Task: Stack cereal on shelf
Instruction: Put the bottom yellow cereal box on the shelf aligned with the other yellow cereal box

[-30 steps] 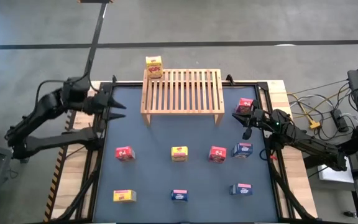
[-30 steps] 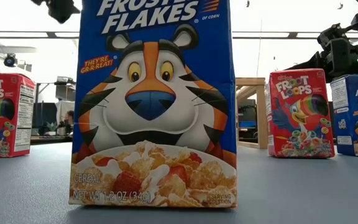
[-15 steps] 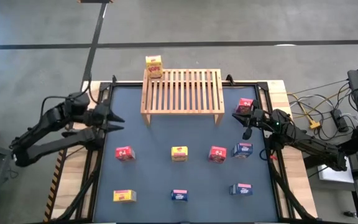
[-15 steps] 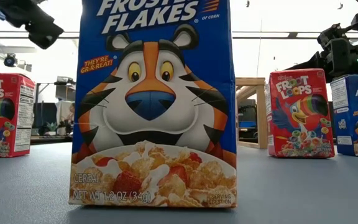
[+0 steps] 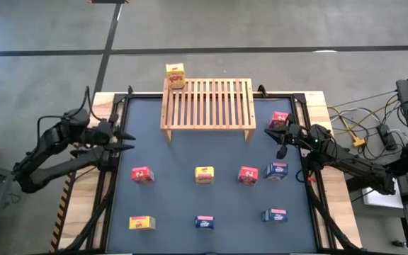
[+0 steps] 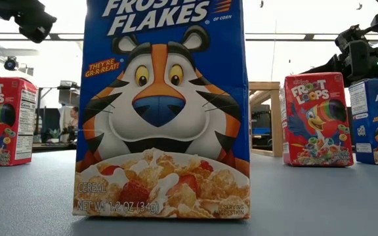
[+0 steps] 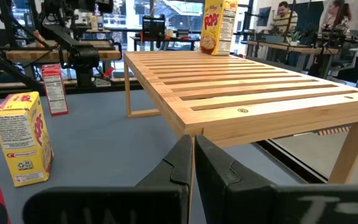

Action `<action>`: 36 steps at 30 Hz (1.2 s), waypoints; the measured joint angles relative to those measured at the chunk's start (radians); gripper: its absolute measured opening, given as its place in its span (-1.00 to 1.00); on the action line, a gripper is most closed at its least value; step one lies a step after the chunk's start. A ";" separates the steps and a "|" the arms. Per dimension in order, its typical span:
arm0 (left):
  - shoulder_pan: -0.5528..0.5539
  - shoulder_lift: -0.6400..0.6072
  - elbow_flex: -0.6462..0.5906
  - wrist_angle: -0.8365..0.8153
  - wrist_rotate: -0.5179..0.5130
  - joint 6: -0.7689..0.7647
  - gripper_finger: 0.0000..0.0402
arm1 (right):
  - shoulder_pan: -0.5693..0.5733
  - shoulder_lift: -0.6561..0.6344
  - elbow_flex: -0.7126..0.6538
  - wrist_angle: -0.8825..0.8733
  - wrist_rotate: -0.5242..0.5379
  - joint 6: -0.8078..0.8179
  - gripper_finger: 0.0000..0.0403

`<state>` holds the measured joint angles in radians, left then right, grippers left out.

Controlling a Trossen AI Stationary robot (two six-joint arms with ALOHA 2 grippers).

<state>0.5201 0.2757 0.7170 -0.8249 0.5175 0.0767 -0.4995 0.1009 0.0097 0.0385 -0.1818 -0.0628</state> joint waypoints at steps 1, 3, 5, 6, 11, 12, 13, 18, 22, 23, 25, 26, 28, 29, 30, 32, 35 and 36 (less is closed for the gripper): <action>0.000 0.008 0.000 -0.002 0.000 0.008 -0.35 | 0.000 0.000 0.000 0.000 0.000 0.000 -0.95; 0.000 0.031 -0.002 0.006 0.000 0.012 -0.35 | 0.000 0.000 0.000 0.000 0.000 0.000 -0.95; 0.000 0.064 -0.005 0.012 0.000 0.015 -0.35 | 0.000 0.000 0.000 0.000 0.000 0.000 -0.95; 0.000 0.082 -0.005 0.012 0.003 0.019 -0.35 | 0.000 0.000 0.000 0.000 0.000 0.000 -0.95; -0.009 0.145 -0.007 0.017 0.089 0.054 -0.36 | 0.000 0.000 0.000 0.000 0.000 0.000 -0.95; -0.014 0.146 -0.007 0.016 0.096 0.058 -0.37 | 0.000 0.000 0.000 0.000 0.000 0.000 -0.95; -0.018 0.144 -0.007 0.018 0.097 0.059 -0.38 | 0.000 0.000 0.000 0.000 0.000 0.000 -0.95; -0.038 0.098 -0.034 0.152 0.107 0.053 -0.44 | 0.000 0.000 0.000 0.000 0.000 0.000 -0.95; -0.056 0.071 -0.134 0.461 0.192 0.004 -0.47 | 0.000 0.000 0.000 0.000 0.000 0.000 -0.95; -0.061 0.067 -0.160 0.524 0.211 -0.012 -0.47 | 0.000 0.000 0.000 0.000 0.000 0.000 -0.95; -0.074 0.060 -0.204 0.592 0.217 -0.044 -0.48 | 0.000 0.000 0.000 0.000 0.000 0.000 -0.95; -0.081 0.057 -0.223 0.607 0.214 -0.056 -0.48 | 0.000 0.000 0.000 0.000 0.000 0.000 -0.95; -0.102 0.049 -0.259 0.626 0.196 -0.088 -0.48 | 0.000 0.000 0.000 0.000 0.000 0.000 -0.95; -0.115 0.044 -0.272 0.627 0.180 -0.106 -0.48 | 0.000 0.000 0.000 0.000 0.000 0.000 -0.95; -0.132 0.040 -0.281 0.632 0.170 -0.123 -0.48 | 0.000 0.000 0.000 0.000 0.000 0.000 -0.95; -0.176 0.027 -0.298 0.639 0.135 -0.157 -0.48 | 0.000 0.000 0.000 0.000 0.000 0.000 -0.95; -0.266 0.007 -0.312 0.643 0.047 -0.186 -0.48 | 0.000 0.000 0.000 0.000 0.000 0.000 -0.95; -0.303 0.002 -0.315 0.648 0.014 -0.194 -0.48 | 0.000 0.000 0.000 0.000 0.000 0.000 -0.95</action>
<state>0.2173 0.2780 0.4022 -0.1767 0.5313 -0.1170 -0.4999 0.1009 0.0098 0.0387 -0.1818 -0.0628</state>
